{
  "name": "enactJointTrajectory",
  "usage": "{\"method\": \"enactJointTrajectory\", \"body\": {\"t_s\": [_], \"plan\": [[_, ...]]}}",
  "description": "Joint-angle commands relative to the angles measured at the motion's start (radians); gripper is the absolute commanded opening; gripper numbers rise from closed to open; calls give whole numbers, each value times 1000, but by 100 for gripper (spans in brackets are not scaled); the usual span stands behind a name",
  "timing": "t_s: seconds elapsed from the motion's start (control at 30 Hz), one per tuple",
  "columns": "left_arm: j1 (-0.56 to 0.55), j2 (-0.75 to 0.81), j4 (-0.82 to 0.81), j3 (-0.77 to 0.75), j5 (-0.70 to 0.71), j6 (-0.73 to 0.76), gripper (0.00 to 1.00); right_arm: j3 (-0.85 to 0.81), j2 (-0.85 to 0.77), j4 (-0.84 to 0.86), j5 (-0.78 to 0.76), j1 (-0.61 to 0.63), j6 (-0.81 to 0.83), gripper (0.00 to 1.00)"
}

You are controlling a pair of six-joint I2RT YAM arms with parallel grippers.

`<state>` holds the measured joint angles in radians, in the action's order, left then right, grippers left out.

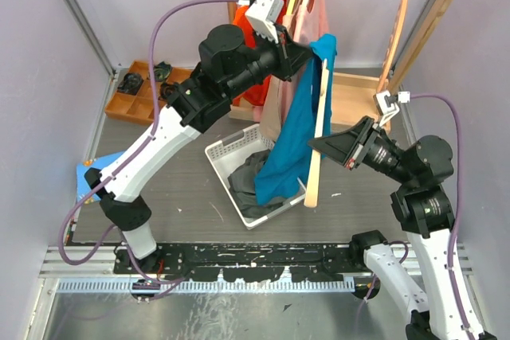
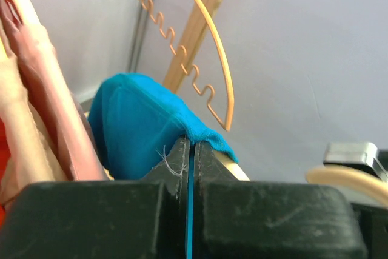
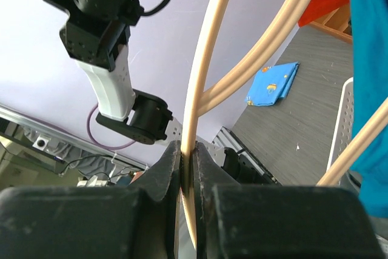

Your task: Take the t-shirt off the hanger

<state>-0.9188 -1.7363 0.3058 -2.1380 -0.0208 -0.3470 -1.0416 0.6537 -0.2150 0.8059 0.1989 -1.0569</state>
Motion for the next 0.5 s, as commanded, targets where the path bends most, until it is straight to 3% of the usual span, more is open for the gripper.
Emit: {"method": "enactJointTrajectory", "body": {"t_s": [0.0, 0.23, 0.47], "plan": [[0, -68, 39, -139, 103, 26, 0, -6, -44, -5, 11, 1, 45, 1], [-1, -203, 66, -337, 220, 23, 0, -30, -86, -163, 62, 1, 121, 1], [-1, -281, -25, -364, 258, -3, 0, -108, -109, -339, 93, 1, 219, 1]]}}
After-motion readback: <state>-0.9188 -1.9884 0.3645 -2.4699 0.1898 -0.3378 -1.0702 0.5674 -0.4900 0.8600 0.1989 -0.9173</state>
